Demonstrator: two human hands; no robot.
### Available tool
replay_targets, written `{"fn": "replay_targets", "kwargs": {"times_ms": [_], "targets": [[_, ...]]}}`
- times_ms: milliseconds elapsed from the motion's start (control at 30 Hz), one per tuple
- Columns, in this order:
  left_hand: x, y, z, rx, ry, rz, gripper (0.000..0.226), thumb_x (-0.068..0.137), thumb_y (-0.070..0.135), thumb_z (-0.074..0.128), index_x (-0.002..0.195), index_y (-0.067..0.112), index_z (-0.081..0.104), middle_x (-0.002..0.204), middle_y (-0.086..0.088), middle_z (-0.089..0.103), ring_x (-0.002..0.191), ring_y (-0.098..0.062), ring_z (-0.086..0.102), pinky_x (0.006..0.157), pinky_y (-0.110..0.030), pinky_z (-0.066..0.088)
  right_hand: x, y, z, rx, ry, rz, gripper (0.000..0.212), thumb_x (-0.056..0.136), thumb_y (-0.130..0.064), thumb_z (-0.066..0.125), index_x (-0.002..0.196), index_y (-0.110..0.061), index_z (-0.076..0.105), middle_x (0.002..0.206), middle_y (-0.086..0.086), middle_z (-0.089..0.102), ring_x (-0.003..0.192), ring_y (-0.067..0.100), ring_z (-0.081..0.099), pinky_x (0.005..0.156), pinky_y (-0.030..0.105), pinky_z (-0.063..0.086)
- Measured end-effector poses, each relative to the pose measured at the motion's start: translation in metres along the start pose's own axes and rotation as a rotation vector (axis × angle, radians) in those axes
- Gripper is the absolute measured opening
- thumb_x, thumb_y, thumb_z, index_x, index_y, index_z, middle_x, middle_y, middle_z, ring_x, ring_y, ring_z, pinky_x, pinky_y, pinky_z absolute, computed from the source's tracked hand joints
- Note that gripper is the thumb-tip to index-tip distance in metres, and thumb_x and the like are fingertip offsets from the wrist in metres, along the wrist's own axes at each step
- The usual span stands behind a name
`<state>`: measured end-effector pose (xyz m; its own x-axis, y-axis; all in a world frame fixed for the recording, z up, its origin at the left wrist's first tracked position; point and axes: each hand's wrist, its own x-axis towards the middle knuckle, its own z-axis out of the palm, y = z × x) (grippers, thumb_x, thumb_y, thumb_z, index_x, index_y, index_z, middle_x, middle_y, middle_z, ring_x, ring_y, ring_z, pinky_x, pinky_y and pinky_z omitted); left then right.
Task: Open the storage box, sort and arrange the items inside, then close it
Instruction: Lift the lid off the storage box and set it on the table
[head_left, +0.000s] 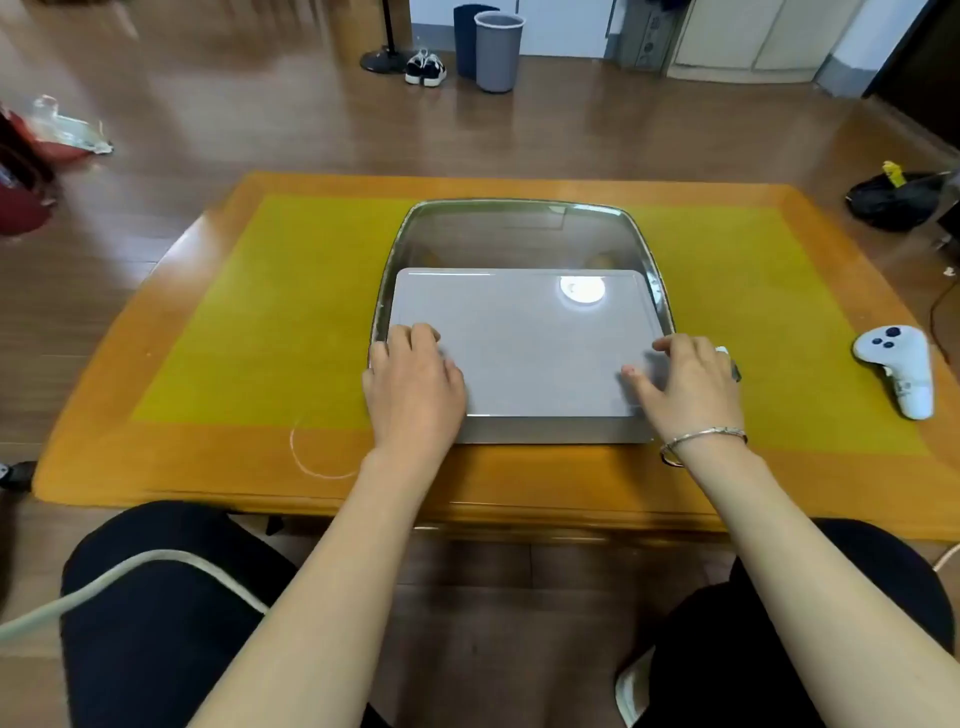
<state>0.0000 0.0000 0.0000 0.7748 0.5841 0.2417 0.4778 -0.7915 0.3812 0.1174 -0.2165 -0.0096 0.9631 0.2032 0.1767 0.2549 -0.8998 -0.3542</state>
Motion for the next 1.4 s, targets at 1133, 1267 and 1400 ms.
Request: {"fn": "replay_targets", "kwargs": {"times_ms": [1133, 1267, 1400], "targets": [[0.058, -0.021, 0.041, -0.018, -0.030, -0.333, 0.057, 0.093, 0.050, 0.050, 0.126, 0.005, 0.043, 0.128, -0.021, 0.044, 0.119, -0.036, 0.039, 0.090, -0.043, 0.039, 0.042, 0.015, 0.033, 0.018, 0.059, 0.233, 0.049, 0.093, -0.047, 0.045, 0.111, -0.002, 0.046, 0.114, 0.021, 0.056, 0.100, 0.042, 0.056, 0.068, 0.036, 0.035], [0.058, -0.023, 0.039, -0.060, -0.061, -0.342, 0.060, 0.092, 0.054, 0.051, 0.128, 0.006, 0.041, 0.128, -0.023, 0.043, 0.119, -0.038, 0.041, 0.088, -0.042, 0.041, 0.046, 0.014, 0.030, 0.032, 0.089, 0.235, 0.048, 0.093, -0.047, 0.046, 0.109, -0.002, 0.047, 0.111, 0.023, 0.058, 0.100, 0.042, 0.057, 0.066, 0.036, 0.031], [0.062, -0.027, 0.036, -0.062, -0.100, -0.380, 0.072, 0.087, 0.059, 0.054, 0.126, 0.000, 0.038, 0.131, -0.022, 0.044, 0.120, -0.037, 0.044, 0.093, -0.042, 0.040, 0.042, 0.016, 0.035, 0.027, 0.088, 0.238, 0.049, 0.093, -0.049, 0.045, 0.110, -0.003, 0.045, 0.111, 0.022, 0.058, 0.099, 0.042, 0.057, 0.067, 0.036, 0.033]]}}
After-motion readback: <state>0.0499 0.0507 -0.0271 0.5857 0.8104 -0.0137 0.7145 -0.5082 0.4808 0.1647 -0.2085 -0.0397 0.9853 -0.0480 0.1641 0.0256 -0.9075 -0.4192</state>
